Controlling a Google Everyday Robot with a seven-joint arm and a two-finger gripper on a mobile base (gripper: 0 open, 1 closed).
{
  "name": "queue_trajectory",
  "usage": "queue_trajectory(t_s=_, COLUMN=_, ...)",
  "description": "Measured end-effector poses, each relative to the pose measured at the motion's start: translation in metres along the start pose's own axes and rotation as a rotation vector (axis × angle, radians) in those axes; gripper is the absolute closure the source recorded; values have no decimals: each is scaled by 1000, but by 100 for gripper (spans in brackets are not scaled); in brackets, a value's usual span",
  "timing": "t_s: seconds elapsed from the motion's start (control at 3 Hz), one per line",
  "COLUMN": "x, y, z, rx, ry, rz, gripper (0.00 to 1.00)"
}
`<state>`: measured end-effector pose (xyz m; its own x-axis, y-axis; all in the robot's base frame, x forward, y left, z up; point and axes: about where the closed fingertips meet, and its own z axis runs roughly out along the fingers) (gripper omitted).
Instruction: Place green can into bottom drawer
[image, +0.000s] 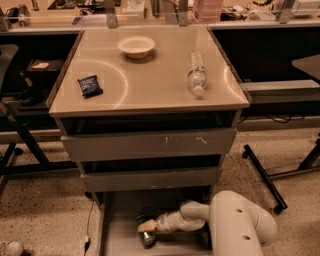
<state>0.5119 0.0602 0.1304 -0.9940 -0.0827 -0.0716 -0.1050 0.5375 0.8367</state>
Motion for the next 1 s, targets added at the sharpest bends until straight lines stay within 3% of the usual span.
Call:
queue_trajectory(t_s=0.33, x=0, y=0, z=0, rx=0, ry=0, rz=0, gripper=0)
queue_trajectory(t_s=1.0, x=-1, y=7, z=-4, rx=0, ry=0, rz=0, gripper=0)
